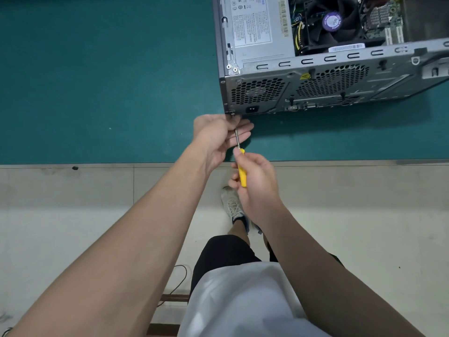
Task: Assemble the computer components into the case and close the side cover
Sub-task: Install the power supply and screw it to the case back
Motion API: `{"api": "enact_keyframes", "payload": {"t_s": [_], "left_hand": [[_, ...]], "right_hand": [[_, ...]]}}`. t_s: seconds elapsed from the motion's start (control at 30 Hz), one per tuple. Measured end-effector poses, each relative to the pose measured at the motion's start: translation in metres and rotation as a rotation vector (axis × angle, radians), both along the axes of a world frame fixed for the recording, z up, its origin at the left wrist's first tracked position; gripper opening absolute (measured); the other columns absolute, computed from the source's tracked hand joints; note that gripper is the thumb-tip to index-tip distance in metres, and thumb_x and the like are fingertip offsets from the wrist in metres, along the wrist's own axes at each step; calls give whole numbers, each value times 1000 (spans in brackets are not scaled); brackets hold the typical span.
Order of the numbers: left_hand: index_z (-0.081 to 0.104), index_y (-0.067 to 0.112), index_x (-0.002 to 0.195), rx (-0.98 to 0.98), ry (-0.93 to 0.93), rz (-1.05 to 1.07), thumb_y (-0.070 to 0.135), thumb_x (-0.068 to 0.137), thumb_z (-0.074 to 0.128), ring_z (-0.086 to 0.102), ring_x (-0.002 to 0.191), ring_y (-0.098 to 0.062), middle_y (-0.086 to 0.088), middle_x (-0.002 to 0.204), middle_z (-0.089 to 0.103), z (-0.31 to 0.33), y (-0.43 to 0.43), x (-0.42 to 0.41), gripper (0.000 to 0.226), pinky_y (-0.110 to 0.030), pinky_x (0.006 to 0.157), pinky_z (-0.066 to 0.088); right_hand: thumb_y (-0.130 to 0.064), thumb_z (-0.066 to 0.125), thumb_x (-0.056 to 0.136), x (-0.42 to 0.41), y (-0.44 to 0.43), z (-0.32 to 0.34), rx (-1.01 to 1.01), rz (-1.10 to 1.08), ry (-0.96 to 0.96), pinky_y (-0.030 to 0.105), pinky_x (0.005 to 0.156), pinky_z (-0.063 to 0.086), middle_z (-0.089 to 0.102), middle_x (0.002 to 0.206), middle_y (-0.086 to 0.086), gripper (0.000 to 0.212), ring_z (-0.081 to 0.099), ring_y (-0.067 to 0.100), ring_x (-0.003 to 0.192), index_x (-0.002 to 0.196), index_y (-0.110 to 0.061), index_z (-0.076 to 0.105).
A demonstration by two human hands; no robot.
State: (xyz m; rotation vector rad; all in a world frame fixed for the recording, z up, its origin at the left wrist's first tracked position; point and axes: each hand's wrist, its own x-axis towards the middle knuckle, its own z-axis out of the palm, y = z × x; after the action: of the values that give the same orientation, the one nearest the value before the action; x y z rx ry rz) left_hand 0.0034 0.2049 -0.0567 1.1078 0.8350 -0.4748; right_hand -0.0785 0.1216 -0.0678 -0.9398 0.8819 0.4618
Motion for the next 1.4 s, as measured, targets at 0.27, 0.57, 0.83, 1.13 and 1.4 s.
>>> {"api": "enact_keyframes", "payload": {"t_s": [0.27, 0.57, 0.83, 1.13, 1.4], "left_hand": [[60, -5, 91, -64, -13, 22, -5, 92, 57, 73, 78, -28, -19, 83, 72, -3, 1, -5, 3, -33, 71, 61], [62, -5, 85, 42, -3, 84, -11, 86, 62, 74, 71, -26, -15, 70, 71, -2, -5, -3, 5, -29, 62, 59], [57, -10, 96, -38, 9, 40, -9, 93, 53, 73, 71, -28, -21, 81, 70, 3, 0, -1, 5, -31, 65, 61], [58, -8, 96, -135, 7, 3, -7, 96, 48, 73, 78, -29, -21, 84, 72, 1, 1, -2, 10, -32, 69, 61], [61, -7, 90, 36, 7, 57, -11, 87, 61, 73, 70, -25, -19, 81, 69, 1, -4, -1, 5, -27, 63, 59]], "right_hand": [[-20, 47, 100, 6, -2, 2, -75, 204, -8, 24, 44, 28, 52, 67, 2, 25, 38, 11, 50, 84, -6, 60], [-28, 58, 95, -4, 3, 6, -475, 289, -135, 30, 51, 40, 57, 60, -6, 21, 49, 12, 53, 80, -13, 61], [-28, 54, 97, 11, -5, 10, 217, -20, 103, 21, 38, 32, 53, 70, 6, 27, 45, 11, 45, 93, -2, 56], [-18, 45, 101, 16, -7, 13, -31, 203, 21, 23, 42, 30, 52, 68, 5, 26, 40, 12, 48, 85, -3, 58], [-26, 59, 95, 5, 7, 13, -411, 302, -91, 31, 51, 41, 59, 71, 3, 16, 51, 13, 53, 85, -13, 58]]}}
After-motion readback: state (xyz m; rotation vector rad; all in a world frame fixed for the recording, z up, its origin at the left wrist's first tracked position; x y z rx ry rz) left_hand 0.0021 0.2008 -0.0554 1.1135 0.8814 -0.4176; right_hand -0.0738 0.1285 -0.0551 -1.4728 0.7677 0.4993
